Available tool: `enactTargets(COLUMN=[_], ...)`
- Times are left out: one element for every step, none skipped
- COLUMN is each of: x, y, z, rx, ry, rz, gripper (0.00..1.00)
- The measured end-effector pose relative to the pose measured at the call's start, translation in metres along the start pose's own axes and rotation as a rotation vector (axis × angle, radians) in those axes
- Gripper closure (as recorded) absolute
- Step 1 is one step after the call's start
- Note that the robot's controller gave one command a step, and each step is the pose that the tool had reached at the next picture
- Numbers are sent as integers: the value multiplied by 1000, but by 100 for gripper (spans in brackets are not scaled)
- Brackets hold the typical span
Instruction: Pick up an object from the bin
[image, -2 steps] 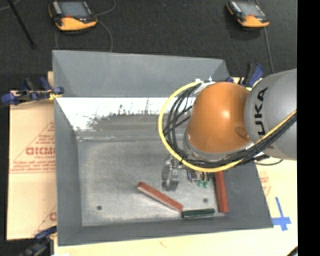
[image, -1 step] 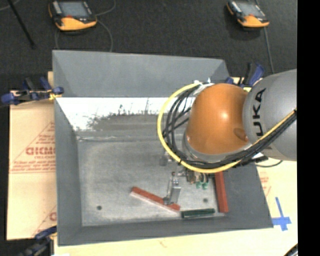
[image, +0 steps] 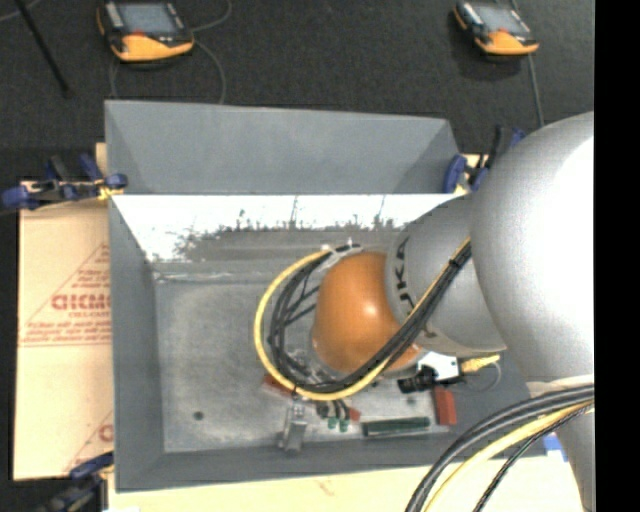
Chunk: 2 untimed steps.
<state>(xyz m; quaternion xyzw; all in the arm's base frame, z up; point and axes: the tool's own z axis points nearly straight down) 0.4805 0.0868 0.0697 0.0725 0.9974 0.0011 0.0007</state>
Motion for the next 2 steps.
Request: enactTargets(x=[-1,0], y=[-1,7], z=[-3,-206], rx=[0,-2], ry=[-2,-10], rz=[4,-9], gripper=[100,100])
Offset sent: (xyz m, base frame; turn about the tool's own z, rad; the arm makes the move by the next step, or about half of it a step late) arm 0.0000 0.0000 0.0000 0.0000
